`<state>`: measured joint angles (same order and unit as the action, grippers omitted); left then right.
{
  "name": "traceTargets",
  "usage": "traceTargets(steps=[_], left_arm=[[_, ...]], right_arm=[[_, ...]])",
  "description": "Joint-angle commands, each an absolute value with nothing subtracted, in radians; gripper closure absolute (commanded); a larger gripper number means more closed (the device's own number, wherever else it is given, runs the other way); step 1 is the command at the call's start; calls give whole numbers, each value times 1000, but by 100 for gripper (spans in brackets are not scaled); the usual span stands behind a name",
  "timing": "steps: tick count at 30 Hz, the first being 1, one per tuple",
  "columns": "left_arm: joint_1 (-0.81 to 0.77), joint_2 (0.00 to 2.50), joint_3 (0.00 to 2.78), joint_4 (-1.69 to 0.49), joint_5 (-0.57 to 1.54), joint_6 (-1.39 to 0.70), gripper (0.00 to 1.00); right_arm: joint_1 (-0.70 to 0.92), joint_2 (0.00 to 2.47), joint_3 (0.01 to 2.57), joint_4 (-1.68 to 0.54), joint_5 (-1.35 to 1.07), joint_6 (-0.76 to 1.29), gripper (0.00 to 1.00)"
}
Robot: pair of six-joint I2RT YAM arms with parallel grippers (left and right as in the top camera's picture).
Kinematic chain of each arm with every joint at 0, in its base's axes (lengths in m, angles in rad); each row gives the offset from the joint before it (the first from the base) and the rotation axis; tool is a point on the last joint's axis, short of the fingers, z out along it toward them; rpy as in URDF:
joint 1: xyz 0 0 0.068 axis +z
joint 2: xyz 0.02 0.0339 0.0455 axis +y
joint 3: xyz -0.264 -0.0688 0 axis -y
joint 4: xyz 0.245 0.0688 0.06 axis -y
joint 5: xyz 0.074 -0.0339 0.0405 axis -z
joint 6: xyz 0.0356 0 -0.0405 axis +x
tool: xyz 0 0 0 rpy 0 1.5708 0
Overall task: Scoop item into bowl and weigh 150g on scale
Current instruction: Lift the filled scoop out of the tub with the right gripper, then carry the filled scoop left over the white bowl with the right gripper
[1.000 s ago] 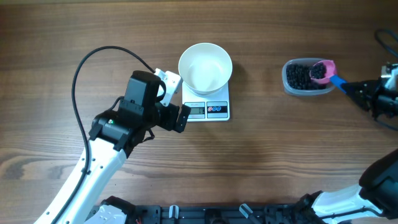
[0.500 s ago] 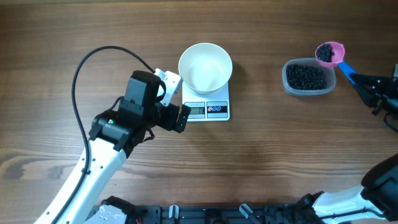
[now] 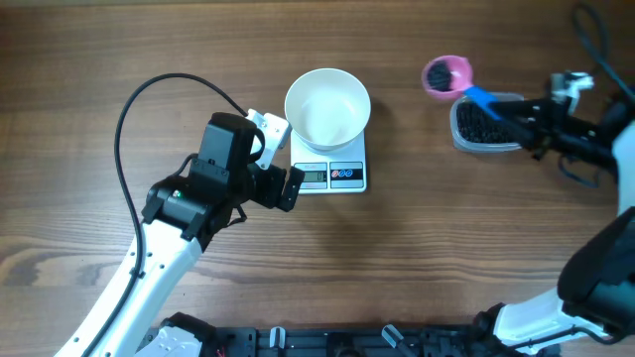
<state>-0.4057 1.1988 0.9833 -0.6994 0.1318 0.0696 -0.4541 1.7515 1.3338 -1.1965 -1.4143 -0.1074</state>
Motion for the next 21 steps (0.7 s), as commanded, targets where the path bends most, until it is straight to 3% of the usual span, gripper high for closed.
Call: traceTargets(steps=[1,4,7,13,21], left_arm=[[-402,1199,982,-699,126,64,0],[-402,1199,982,-699,126,64,0],[-402,1199,982,-699,126,64,0],[-402,1199,982,-699,126,64,0],[-402,1199,982,-699,126,64,0]], right_arm=[[-359,1768,1333,-1100,-1469,-28,96],[-282,1768,1333,-933,-1463,88,96],[-186,1752,1336,-780,-1307,197,96],[-69,1726,1337,-580,-1151,271,96],[80,1716,1338,-558,-930,156,96]])
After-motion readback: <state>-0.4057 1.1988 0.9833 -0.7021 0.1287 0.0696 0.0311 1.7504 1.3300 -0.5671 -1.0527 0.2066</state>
